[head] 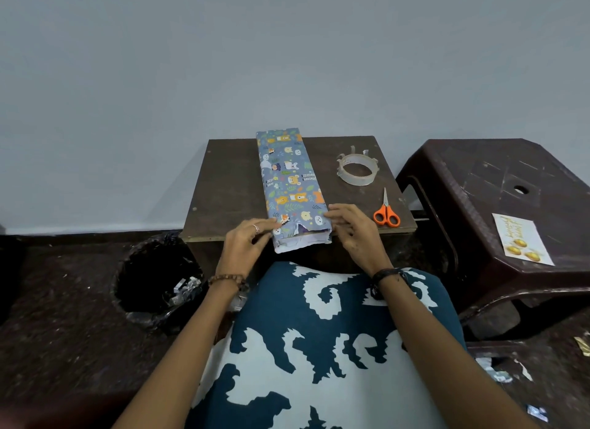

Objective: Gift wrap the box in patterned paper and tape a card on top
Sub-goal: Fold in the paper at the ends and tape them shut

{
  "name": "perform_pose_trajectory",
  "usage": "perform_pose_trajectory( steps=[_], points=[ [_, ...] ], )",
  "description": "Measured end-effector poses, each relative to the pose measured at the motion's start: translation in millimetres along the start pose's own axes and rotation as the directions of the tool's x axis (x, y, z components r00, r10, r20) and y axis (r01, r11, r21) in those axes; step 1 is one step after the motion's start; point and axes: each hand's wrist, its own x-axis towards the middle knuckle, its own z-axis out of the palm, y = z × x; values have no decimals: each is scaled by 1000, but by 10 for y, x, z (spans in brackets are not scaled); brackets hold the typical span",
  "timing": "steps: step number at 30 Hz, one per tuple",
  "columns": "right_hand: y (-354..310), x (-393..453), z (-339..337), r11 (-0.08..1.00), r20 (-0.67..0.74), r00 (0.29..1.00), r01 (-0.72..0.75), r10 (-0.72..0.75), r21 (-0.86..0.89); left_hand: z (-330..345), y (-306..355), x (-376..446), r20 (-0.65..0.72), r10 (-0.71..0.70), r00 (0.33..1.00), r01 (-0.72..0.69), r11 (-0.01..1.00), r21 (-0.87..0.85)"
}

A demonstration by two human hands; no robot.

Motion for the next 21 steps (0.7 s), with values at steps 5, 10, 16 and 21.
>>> perform_pose_trajectory(
  steps=[5,10,16,21],
  points=[
    [60,59,-11,1000,22,1000,20,-20,1,10,-108,34,28,192,981,-194,970,145],
    [94,89,17,993,17,995,99,-99,-67,32,-120,58,41,326,945,-324,905,274],
    [101,76,30,974,6,987,159,-160,-162,68,-162,32,3,399,917,-376,862,340],
    [112,75,16,968,36,987,164,-160,-188,54,-160,63,19,393,920,-377,867,326]
  ],
)
